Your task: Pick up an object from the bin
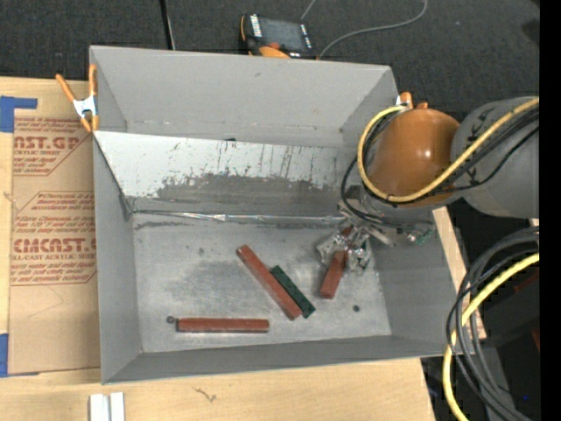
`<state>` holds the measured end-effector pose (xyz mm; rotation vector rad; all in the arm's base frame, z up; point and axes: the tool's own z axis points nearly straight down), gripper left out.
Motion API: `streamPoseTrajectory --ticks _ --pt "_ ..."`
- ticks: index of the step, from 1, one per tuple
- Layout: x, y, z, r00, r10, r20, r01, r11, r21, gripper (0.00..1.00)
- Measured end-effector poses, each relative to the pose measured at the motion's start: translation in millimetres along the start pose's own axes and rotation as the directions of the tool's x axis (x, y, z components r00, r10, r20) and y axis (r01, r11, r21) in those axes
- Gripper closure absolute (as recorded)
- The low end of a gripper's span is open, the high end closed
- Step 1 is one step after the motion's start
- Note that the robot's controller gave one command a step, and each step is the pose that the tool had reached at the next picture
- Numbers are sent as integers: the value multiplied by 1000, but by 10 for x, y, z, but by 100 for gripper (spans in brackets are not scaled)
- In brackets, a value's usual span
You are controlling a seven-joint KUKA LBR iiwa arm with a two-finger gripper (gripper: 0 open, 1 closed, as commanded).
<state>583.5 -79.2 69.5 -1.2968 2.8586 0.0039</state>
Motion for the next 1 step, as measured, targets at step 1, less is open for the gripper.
streamPoseTrajectory --ticks 1 --pt "355 -9 -1471 999 41 2 -41 999 9 100"
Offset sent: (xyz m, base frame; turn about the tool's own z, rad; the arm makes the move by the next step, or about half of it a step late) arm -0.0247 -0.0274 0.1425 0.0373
